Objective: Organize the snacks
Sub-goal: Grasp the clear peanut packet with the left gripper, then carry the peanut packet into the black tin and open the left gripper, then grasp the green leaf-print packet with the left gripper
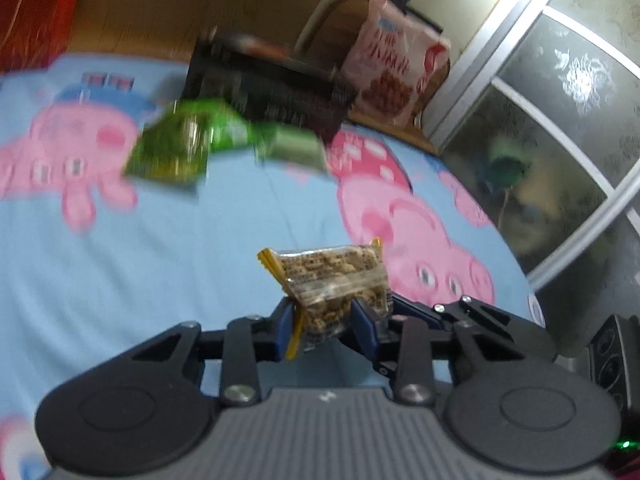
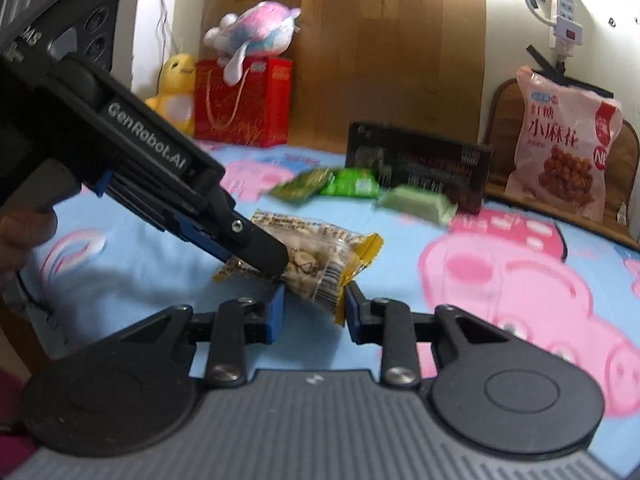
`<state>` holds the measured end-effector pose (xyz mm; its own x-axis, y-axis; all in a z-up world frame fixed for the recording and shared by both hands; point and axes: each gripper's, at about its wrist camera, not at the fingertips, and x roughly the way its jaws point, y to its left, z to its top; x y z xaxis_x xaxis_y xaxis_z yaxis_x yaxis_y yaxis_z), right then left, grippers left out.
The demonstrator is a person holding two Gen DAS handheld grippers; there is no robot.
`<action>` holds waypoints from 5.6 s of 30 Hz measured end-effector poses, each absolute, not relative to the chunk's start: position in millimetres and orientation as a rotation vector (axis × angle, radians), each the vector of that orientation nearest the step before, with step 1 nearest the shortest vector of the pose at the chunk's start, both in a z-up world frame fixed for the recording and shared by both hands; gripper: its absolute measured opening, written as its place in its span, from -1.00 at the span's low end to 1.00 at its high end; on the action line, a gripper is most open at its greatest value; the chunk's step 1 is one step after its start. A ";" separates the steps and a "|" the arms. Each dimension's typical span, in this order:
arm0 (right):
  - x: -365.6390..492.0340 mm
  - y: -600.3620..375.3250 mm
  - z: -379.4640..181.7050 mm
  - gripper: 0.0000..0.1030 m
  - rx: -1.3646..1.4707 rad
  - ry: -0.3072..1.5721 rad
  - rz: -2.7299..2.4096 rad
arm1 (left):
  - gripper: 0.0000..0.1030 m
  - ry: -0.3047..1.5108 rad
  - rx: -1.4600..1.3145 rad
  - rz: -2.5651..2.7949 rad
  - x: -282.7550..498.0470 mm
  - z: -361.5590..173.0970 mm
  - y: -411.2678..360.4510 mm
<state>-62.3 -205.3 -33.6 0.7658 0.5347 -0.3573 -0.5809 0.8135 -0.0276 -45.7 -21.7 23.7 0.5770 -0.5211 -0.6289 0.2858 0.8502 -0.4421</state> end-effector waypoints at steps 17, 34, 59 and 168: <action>179.0 -177.0 30.8 -0.33 -0.036 0.362 0.531 | -0.39 0.631 -0.226 -0.304 172.9 85.8 -31.8; 145.3 -212.8 19.1 0.02 0.142 0.324 0.492 | -0.17 0.524 -0.217 -0.236 131.9 81.2 -10.2; 106.7 -140.9 -27.6 -0.77 0.174 0.697 0.809 | -0.11 0.756 -0.318 -0.182 72.0 9.7 50.6; -37.6 -300.6 -78.5 -0.63 1.060 0.746 0.907 | -0.60 0.909 -0.784 -0.672 -56.7 -21.2 32.7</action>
<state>-37.6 -300.6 -78.5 0.4431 0.8927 -0.0828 -0.2537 0.2135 0.9434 -56.7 32.7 -21.2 0.4556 -0.7828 -0.4239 0.1751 0.5457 -0.8195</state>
